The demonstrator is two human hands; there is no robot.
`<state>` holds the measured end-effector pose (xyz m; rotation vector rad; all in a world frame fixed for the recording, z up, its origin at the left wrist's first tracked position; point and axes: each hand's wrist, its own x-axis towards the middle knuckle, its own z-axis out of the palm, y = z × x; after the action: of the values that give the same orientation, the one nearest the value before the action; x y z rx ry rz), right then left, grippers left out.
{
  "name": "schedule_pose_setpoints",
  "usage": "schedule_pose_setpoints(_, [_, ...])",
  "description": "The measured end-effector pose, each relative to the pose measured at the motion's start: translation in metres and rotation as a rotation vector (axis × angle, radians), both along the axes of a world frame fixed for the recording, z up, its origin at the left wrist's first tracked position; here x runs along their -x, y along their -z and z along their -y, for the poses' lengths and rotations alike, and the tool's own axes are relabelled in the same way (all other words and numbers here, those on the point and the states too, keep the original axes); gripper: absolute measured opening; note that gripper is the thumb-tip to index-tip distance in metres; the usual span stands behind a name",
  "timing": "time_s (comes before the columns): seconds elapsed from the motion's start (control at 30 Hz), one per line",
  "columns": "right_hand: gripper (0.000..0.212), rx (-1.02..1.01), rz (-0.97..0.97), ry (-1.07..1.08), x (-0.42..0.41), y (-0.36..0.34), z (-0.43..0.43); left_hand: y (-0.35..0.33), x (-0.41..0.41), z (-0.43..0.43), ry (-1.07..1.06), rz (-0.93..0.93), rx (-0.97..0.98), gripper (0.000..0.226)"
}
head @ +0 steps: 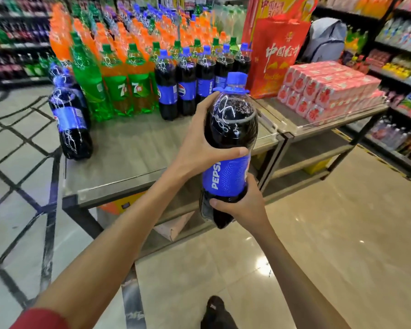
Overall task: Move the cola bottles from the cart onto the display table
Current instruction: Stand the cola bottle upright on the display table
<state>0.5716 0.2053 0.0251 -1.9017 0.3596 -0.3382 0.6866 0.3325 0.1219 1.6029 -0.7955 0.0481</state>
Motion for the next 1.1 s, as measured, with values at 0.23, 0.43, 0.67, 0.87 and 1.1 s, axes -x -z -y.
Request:
schedule_pose_setpoints(0.23, [0.094, 0.017, -0.006, -0.083, -0.091, 0.014, 0.034, 0.010, -0.074, 0.018, -0.108, 0.003, -0.028, 0.110])
schedule_pose_setpoints(0.43, [0.095, -0.001, 0.006, -0.220, -0.185, 0.013, 0.048, 0.011, -0.144, 0.023, -0.276, -0.026, -0.052, 0.108])
schedule_pose_setpoints(0.67, [0.087, 0.016, -0.004, -0.370, -0.285, 0.019, 0.038, 0.015, -0.217, -0.001, -0.444, -0.034, -0.093, 0.106])
schedule_pose_setpoints(0.87, [0.088, 0.045, -0.021, -0.407, -0.366, 0.038, 0.006, 0.020, -0.277, -0.038, -0.564, -0.035, -0.179, 0.109])
schedule_pose_setpoints(1.1, [0.093, 0.037, -0.029, -0.417, -0.447, 0.050, -0.044, 0.026, -0.356, -0.090, -0.557, -0.061, -0.251, 0.111])
